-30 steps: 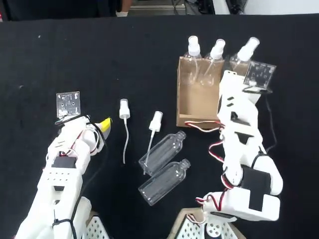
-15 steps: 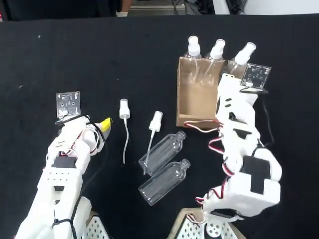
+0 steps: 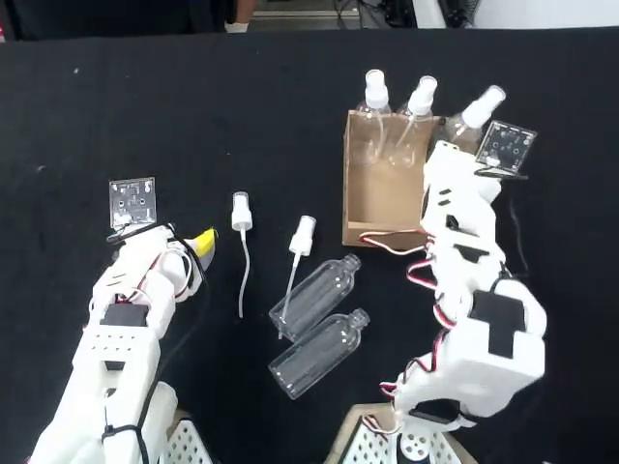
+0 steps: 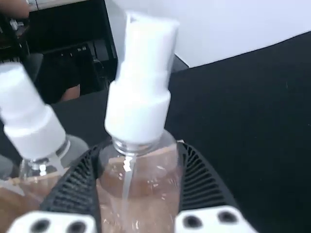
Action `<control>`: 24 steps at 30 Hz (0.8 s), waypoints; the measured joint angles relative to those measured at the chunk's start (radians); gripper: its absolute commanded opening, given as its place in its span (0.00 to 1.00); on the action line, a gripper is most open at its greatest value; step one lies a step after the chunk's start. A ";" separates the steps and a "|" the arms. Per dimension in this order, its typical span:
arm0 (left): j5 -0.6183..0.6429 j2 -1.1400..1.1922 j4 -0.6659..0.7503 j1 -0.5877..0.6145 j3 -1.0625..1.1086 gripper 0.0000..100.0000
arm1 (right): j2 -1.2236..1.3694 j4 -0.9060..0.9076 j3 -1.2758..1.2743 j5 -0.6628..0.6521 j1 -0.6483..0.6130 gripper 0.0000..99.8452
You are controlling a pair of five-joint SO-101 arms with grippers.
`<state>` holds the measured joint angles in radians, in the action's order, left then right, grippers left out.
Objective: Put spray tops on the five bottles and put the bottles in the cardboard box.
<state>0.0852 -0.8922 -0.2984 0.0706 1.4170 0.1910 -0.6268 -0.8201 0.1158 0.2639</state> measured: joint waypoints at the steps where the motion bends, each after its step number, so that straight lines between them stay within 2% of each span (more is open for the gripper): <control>1: 0.000 0.000 0.000 0.000 0.000 0.26 | 0.012 0.000 0.018 0.000 0.000 0.01; 24: 0.000 0.000 0.000 0.000 0.000 0.26 | 0.043 0.000 0.063 0.000 0.000 0.01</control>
<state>0.0852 -0.8922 -0.2984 0.0706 1.4170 0.2340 -0.6268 -0.7572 0.1158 0.2639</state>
